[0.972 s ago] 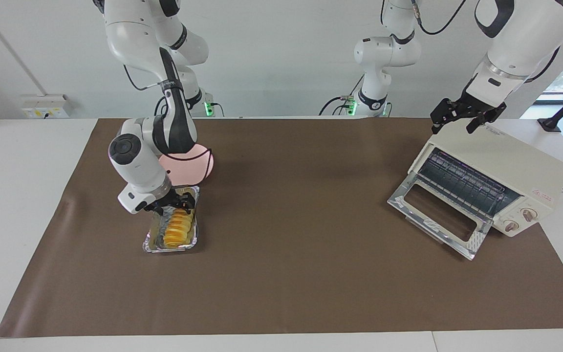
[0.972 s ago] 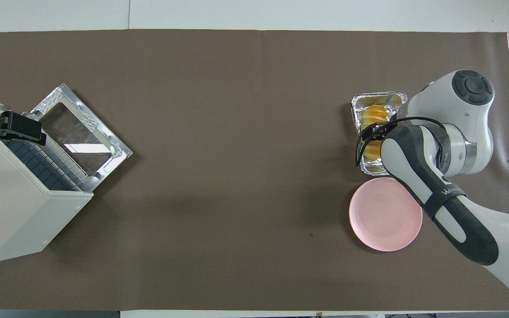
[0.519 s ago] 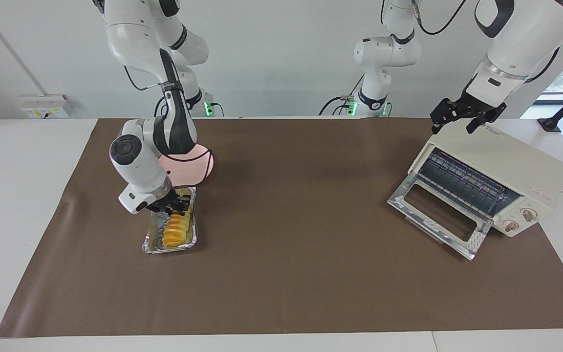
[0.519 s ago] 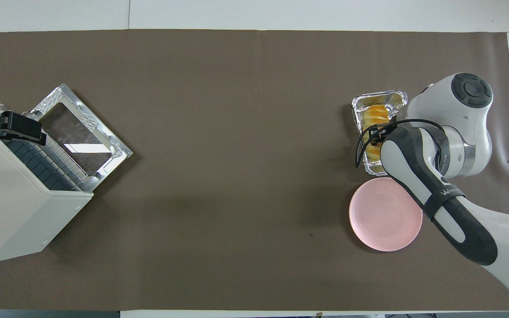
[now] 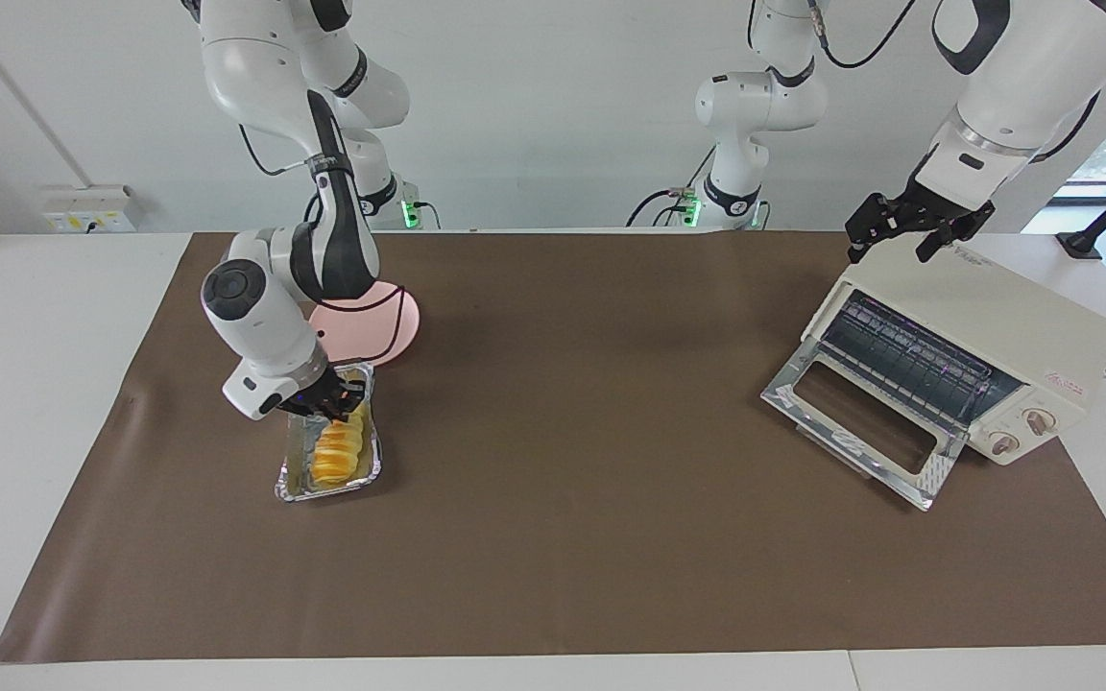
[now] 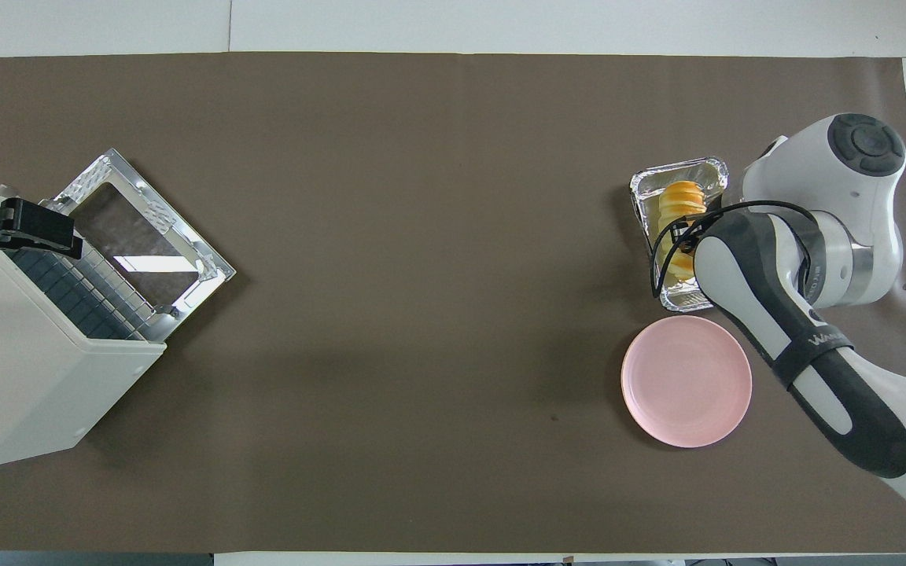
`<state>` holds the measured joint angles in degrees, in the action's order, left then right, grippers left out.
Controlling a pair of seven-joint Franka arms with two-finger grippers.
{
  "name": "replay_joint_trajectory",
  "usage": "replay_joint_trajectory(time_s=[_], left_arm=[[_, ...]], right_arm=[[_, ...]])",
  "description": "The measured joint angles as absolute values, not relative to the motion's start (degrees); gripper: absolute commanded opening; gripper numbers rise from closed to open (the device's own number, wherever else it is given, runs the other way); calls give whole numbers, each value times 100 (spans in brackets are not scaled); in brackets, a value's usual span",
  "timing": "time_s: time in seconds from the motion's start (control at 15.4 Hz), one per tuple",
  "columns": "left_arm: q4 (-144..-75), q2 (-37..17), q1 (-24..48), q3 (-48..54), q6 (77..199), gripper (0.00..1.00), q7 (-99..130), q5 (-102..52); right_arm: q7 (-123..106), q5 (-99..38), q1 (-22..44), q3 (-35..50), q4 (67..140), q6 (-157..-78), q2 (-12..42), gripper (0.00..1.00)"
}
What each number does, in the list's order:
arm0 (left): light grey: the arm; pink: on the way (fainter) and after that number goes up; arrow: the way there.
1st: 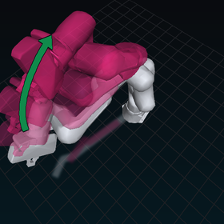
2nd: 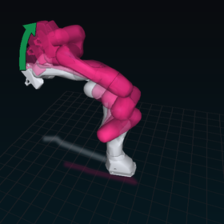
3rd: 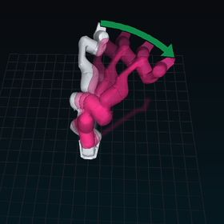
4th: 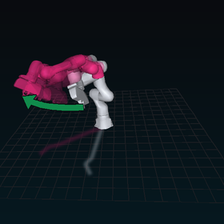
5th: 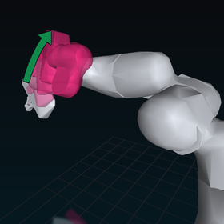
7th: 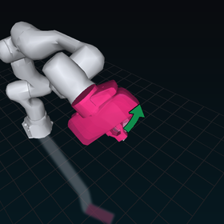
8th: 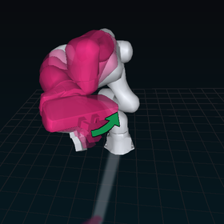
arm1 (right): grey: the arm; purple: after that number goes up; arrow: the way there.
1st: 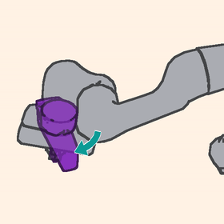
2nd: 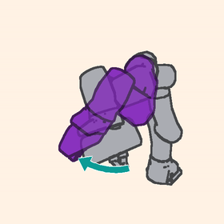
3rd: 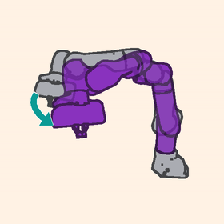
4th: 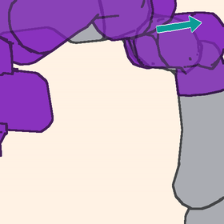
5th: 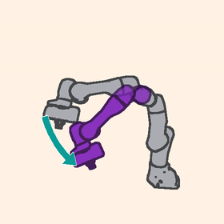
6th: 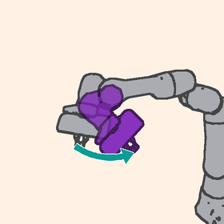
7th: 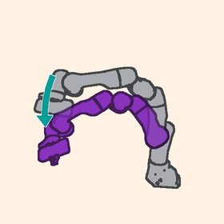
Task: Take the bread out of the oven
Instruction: 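Grasp the yellow bread slices in the tray with the right gripper, then carry the bread with the right gripper onto the pink plate and release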
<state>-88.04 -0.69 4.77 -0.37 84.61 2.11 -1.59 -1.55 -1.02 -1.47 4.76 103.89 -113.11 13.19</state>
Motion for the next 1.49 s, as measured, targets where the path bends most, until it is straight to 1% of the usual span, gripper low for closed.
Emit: replay_joint_trajectory(time_s=[0.13, 0.32, 0.45, 0.58, 0.78, 0.91, 1.04, 1.23, 1.49], left_arm=[[-8804, -69, 477, -37, 8461, 100, 211, -159], [-8804, -69, 477, -37, 8461, 100, 211, -159], [-8804, -69, 477, -37, 8461, 100, 211, -159], [-8804, -69, 477, -37, 8461, 100, 211, -159], [-8804, -69, 477, -37, 8461, 100, 211, -159], [-8804, -69, 477, -37, 8461, 100, 211, -159], [-8804, -69, 477, -37, 8461, 100, 211, -159], [-8804, -69, 477, -37, 8461, 100, 211, -159], [-8804, -69, 477, -37, 8461, 100, 211, -159]], right_arm=[[-155, -102, -166, 472, 10283, -10746, 939, 0], [-120, -104, -166, 474, 10346, -9762, 356, 0], [-96, -104, -147, 486, 10628, -9407, -93, 0], [-93, -106, -124, 486, 11155, -9380, -514, 0], [-92, -107, -111, 489, 12065, -9593, -943, 0], [-92, -108, -106, 499, 12753, -10058, -1200, 0], [-92, -109, -5, 510, 13275, -10454, -1372, 0], [-86, -111, 233, 527, 13715, -10867, -1451, 0], [-67, -111, 438, 537, 14078, -11358, -1453, 0]])
